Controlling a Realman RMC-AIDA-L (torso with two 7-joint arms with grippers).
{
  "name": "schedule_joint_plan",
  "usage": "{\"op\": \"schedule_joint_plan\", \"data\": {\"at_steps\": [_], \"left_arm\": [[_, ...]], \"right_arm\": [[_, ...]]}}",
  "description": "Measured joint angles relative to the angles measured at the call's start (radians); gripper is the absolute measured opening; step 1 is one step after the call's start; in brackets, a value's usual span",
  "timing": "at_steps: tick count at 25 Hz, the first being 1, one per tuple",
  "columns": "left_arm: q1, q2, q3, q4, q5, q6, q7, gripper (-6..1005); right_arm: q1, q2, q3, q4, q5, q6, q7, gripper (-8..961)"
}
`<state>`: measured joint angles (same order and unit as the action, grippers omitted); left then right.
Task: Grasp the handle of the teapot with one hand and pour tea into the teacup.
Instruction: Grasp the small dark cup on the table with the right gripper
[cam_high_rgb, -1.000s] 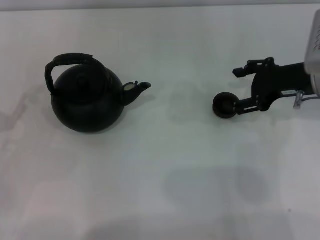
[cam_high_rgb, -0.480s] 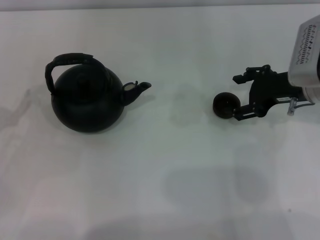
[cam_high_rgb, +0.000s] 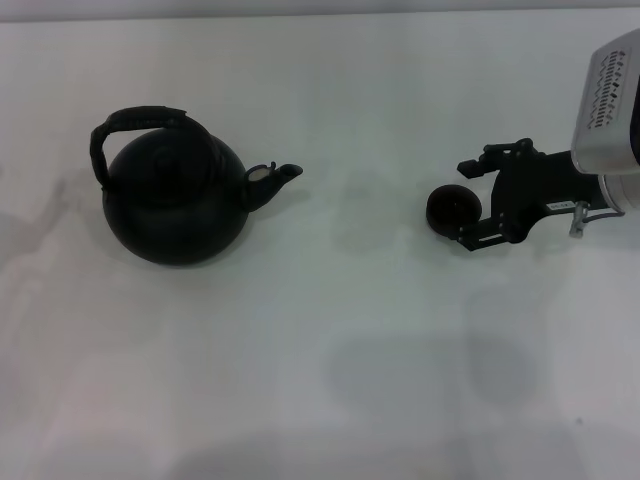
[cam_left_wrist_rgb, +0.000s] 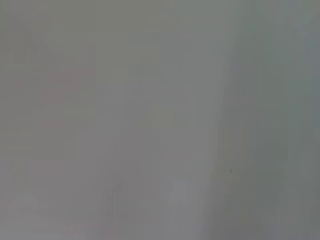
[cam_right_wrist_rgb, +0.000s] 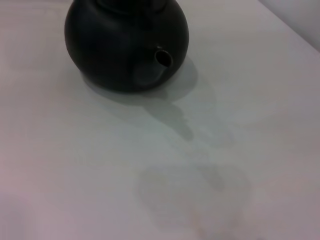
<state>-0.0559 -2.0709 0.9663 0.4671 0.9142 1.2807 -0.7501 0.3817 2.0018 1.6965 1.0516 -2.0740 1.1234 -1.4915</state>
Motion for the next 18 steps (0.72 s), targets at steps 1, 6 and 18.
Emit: {"op": "schedule_joint_plan", "data": {"at_steps": [1, 6, 18], "left_arm": [[-0.001, 0.0, 0.0, 0.0, 0.0, 0.0, 0.001, 874], [-0.005, -0.001, 0.001, -0.004, 0.0, 0.001, 0.01, 876], [-0.008, -0.002, 0.002, -0.017, 0.0, 0.003, 0.015, 876]], "right_arm": [[0.0, 0.0, 0.0, 0.0, 0.002, 0.003, 0.0, 862], [0.0, 0.0, -0.017, -0.002, 0.006, 0.001, 0.0, 862], [0.01, 0.005, -0.084, -0.013, 0.008, -0.088, -0.001, 861]]}}
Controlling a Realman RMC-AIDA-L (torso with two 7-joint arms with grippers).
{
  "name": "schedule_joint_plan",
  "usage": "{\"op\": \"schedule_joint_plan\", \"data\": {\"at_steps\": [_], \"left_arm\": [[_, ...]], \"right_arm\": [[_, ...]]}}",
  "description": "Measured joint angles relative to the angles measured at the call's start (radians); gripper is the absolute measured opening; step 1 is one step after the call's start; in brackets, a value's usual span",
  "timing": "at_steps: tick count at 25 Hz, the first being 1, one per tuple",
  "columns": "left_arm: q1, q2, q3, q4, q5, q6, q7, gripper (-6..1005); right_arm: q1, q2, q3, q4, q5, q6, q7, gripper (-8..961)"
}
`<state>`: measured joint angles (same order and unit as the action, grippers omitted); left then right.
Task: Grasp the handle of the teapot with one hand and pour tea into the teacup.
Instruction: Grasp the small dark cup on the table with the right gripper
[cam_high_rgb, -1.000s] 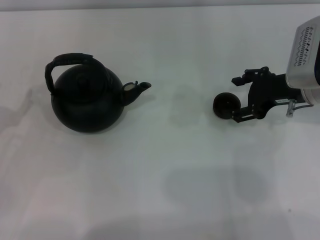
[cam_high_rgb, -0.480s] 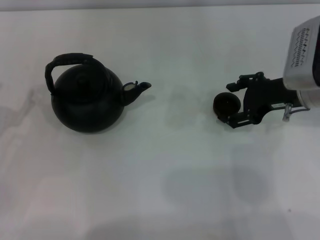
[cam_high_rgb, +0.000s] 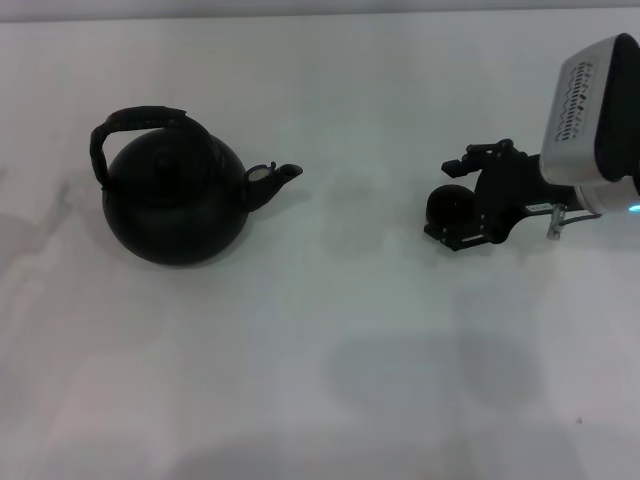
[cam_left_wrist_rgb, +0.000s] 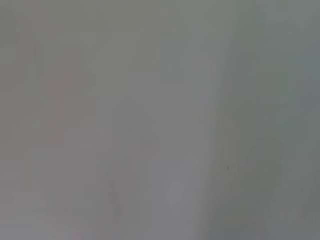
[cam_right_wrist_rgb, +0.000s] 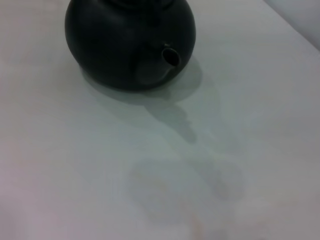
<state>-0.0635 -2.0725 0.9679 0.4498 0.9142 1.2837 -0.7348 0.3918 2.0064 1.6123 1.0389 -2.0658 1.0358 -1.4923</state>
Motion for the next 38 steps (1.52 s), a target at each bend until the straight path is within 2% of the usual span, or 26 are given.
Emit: {"op": "schedule_joint_plan", "data": {"at_steps": [38], "left_arm": [[-0.015, 0.003, -0.006, 0.0, 0.0, -0.004, 0.007, 875]], "right_arm": [[0.034, -0.002, -0.016, -0.075, -0.039, -0.04, 0.011, 858]]}}
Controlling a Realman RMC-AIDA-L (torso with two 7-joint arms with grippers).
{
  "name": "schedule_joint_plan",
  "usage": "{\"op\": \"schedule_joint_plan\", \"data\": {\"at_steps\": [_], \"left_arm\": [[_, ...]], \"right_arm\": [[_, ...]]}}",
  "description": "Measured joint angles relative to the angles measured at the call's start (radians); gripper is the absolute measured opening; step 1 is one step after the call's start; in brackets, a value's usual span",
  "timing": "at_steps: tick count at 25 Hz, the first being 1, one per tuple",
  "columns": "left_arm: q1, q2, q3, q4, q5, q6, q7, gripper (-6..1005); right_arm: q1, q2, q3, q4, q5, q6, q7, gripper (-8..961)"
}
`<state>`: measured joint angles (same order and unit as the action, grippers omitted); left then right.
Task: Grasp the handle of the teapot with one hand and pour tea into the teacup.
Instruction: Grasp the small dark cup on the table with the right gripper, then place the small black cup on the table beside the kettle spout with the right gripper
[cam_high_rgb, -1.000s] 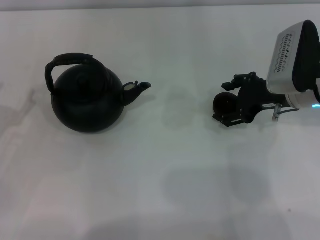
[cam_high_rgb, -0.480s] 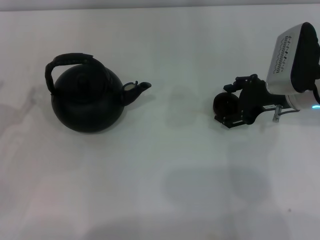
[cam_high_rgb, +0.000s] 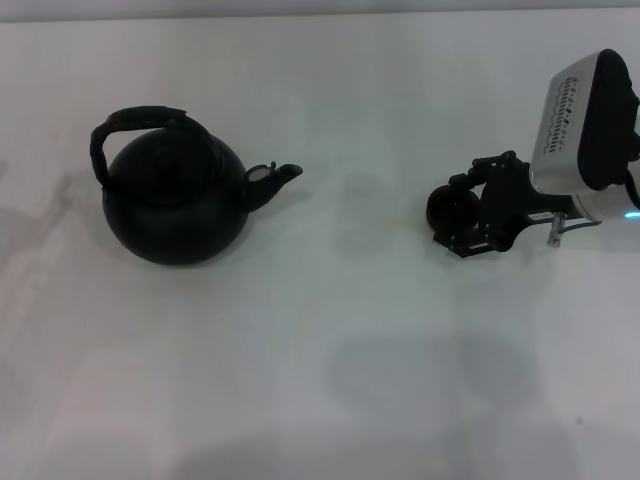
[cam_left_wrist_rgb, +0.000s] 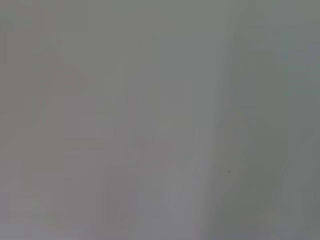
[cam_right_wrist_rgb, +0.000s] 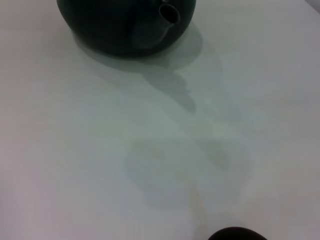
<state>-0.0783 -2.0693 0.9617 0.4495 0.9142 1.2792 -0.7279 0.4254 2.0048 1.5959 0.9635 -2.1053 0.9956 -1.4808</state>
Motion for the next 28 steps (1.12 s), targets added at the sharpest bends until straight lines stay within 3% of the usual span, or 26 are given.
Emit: {"op": "schedule_joint_plan", "data": {"at_steps": [3, 18, 28], "left_arm": [[0.0, 0.0, 0.0, 0.0, 0.0, 0.0, 0.0, 876], [0.0, -0.002, 0.003, 0.0, 0.0, 0.0, 0.001, 875], [-0.004, -0.005, 0.005, 0.0, 0.0, 0.0, 0.001, 874]], "right_arm": [[0.0, 0.0, -0.001, 0.0, -0.001, 0.0, 0.0, 796], [-0.003, 0.002, -0.001, 0.067, 0.015, 0.042, 0.034, 748], [0.032, 0.005, -0.106, 0.095, 0.058, 0.017, 0.059, 749]]}}
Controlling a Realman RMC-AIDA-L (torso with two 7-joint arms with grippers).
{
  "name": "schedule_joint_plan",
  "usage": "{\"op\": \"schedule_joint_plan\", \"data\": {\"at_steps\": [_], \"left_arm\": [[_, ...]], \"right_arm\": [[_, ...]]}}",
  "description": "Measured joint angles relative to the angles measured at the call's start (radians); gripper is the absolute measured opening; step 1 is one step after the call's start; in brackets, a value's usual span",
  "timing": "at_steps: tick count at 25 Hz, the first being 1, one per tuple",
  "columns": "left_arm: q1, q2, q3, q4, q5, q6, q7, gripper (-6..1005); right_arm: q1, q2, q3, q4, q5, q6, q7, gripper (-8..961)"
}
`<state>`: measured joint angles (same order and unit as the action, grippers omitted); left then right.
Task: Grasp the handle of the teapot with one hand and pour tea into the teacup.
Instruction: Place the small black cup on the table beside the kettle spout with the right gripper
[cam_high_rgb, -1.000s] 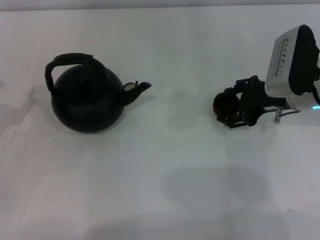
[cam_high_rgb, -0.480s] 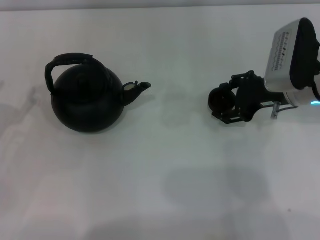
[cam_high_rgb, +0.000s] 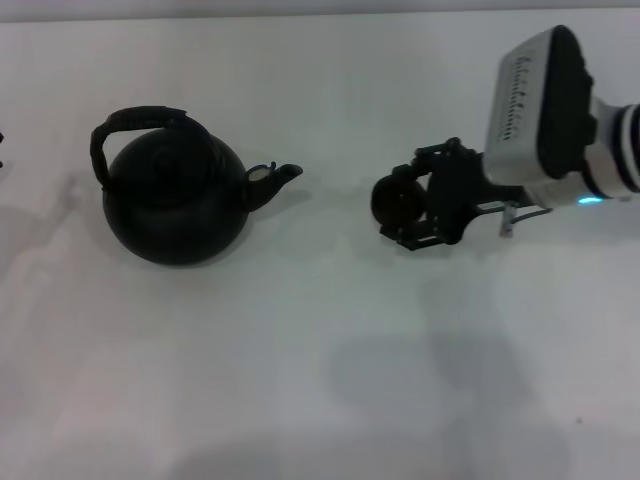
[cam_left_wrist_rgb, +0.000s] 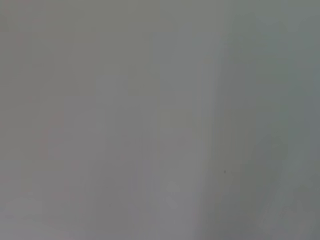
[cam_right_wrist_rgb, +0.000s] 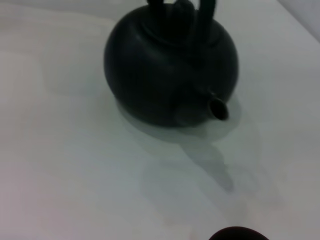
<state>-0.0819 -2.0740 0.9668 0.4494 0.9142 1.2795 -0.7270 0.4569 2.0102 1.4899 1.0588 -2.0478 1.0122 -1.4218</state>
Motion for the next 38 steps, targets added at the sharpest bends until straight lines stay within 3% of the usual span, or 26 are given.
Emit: {"op": "schedule_joint_plan", "data": {"at_steps": [15, 30, 38], "left_arm": [[-0.001, 0.0, 0.001, 0.0, 0.014, 0.008, 0.0, 876], [0.001, 0.001, 0.001, 0.0, 0.015, 0.009, 0.002, 876], [-0.004, 0.003, -0.002, 0.0, 0.015, 0.009, 0.012, 876]], "right_arm": [[0.072, 0.013, -0.155, -0.07, 0.058, -0.107, 0.01, 748], [0.075, 0.013, -0.182, -0.096, 0.06, -0.167, 0.022, 748], [0.111, 0.013, -0.183, -0.146, 0.06, -0.173, 0.06, 755]]}}
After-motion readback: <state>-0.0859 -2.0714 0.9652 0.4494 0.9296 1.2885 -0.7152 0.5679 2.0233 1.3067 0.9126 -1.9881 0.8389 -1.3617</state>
